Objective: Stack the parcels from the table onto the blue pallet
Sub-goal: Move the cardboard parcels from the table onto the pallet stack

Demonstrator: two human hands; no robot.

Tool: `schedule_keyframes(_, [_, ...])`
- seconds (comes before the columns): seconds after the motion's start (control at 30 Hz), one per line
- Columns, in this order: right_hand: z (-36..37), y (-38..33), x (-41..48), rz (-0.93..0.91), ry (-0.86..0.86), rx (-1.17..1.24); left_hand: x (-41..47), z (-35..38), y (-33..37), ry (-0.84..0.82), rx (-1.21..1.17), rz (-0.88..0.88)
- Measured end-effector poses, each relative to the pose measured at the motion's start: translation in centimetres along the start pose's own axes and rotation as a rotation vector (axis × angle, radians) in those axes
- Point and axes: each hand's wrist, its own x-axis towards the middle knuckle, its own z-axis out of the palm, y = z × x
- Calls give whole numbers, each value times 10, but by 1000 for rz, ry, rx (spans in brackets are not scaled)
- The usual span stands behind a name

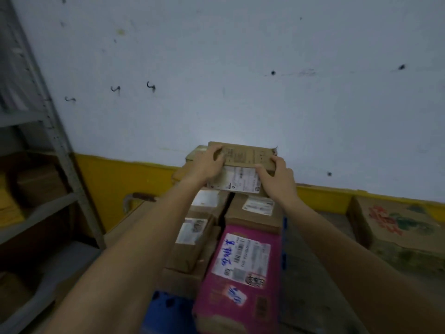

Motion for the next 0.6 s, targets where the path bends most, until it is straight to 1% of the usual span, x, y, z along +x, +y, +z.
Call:
schedule_keyframes(0.13, [60,-25,13,41,-59,27,31,-31,-55,-8,14,-23])
schedule_keyframes(0.27, [100,-39,27,41,-35,17,60,-44,-88,-34,27,-6])
schedule_keyframes(0.47, [132,-37,49,99,-11,-96,91,-33,-115,-88,-27,6])
schedule_keyframes(0.6, [145,-26,61,98,-4,-207,98,-13,-137,-120,-72,-39])
